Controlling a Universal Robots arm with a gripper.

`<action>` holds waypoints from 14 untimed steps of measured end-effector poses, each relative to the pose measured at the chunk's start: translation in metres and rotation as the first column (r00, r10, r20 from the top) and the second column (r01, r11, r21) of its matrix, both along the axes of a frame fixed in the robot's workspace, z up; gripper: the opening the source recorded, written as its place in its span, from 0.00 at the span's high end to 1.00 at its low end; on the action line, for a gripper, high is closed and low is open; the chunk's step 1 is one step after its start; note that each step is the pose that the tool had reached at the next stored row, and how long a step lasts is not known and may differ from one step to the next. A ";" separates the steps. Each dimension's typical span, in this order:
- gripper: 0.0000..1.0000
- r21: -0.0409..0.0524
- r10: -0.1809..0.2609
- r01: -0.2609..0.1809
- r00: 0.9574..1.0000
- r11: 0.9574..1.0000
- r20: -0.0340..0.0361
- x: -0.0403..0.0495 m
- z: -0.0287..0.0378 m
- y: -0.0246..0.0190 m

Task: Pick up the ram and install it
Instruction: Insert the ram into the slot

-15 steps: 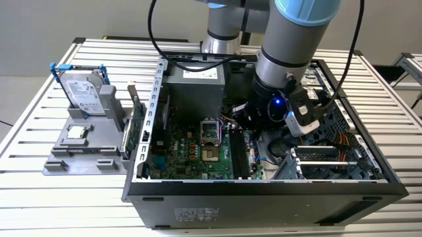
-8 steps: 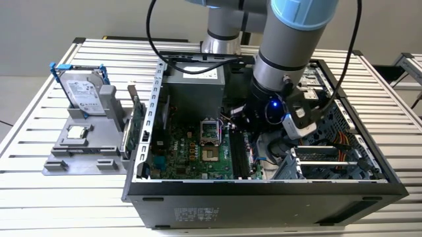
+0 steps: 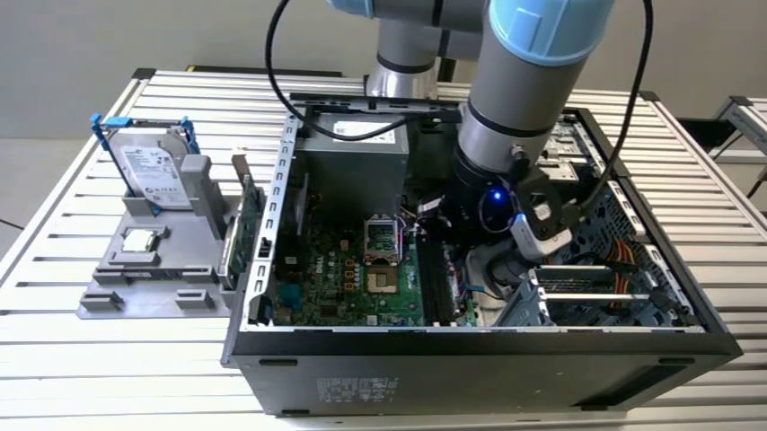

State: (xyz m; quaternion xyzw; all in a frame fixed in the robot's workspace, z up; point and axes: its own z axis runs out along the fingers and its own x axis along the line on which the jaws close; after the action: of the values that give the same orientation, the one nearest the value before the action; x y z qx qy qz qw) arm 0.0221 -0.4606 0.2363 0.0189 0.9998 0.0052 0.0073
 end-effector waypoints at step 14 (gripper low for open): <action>1.00 0.000 0.006 -0.006 1.000 1.000 0.000 -0.0035 -0.0053 -0.0068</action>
State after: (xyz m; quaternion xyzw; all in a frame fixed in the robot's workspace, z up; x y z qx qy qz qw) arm 0.0186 -0.4674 0.2310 0.0160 0.9998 0.0052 0.0073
